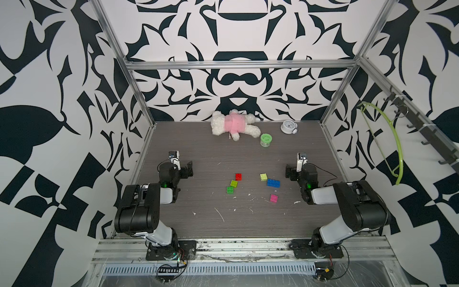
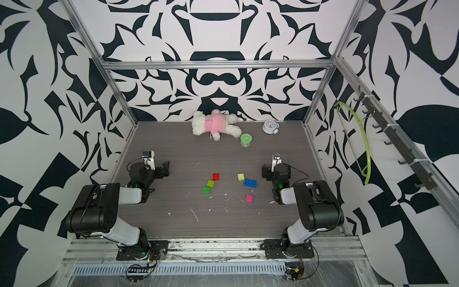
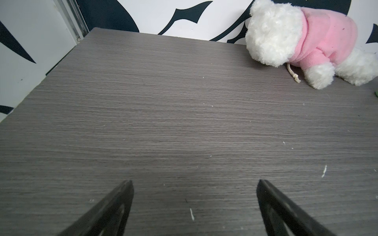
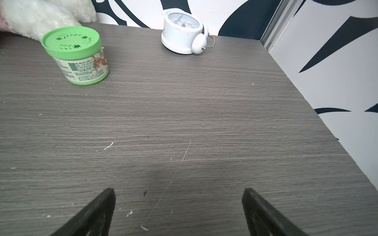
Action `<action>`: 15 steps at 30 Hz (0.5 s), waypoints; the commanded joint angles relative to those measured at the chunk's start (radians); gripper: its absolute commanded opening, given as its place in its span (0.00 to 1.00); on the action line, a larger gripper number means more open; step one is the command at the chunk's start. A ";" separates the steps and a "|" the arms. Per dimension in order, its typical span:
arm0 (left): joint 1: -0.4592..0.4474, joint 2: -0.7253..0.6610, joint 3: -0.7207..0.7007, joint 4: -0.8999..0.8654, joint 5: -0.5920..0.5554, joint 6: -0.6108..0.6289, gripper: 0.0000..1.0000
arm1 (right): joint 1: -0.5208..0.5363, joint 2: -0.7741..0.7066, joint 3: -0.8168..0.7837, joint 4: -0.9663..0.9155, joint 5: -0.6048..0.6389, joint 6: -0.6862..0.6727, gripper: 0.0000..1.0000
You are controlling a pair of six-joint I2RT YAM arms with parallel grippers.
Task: Assemble the letter y with lego
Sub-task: Pick up the lego brick from the center of the board.
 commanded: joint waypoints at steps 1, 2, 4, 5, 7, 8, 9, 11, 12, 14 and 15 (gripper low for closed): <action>-0.003 -0.011 0.007 0.006 0.000 0.001 0.99 | -0.001 -0.017 0.004 0.045 -0.006 0.002 0.99; -0.004 -0.011 0.007 0.007 0.001 0.002 0.99 | 0.000 -0.018 0.004 0.046 -0.006 0.002 0.99; -0.003 -0.013 0.006 0.006 0.002 0.005 0.99 | 0.001 -0.018 0.003 0.046 -0.004 0.000 0.99; -0.003 -0.013 0.006 0.008 0.002 0.006 0.99 | 0.000 -0.021 0.004 0.046 -0.004 -0.001 0.99; -0.003 -0.014 0.004 0.011 0.004 0.010 0.99 | 0.001 -0.045 0.012 0.013 -0.006 -0.001 0.99; -0.003 -0.016 0.005 0.010 -0.001 0.012 0.99 | 0.001 -0.067 0.020 -0.019 -0.004 0.001 0.99; -0.003 -0.024 0.009 0.002 -0.011 0.010 0.99 | 0.000 -0.094 0.030 -0.056 -0.002 0.000 0.99; -0.004 -0.052 0.034 -0.067 -0.023 0.003 0.99 | 0.000 -0.148 0.052 -0.141 -0.004 -0.001 0.99; -0.002 -0.068 0.058 -0.124 -0.019 0.002 0.99 | 0.001 -0.179 0.069 -0.192 -0.003 -0.001 0.99; -0.002 -0.083 0.110 -0.224 -0.011 0.007 0.99 | 0.001 -0.236 0.104 -0.299 -0.006 -0.001 0.99; -0.002 -0.086 0.146 -0.290 -0.007 0.008 0.99 | 0.001 -0.261 0.126 -0.354 -0.008 -0.002 0.99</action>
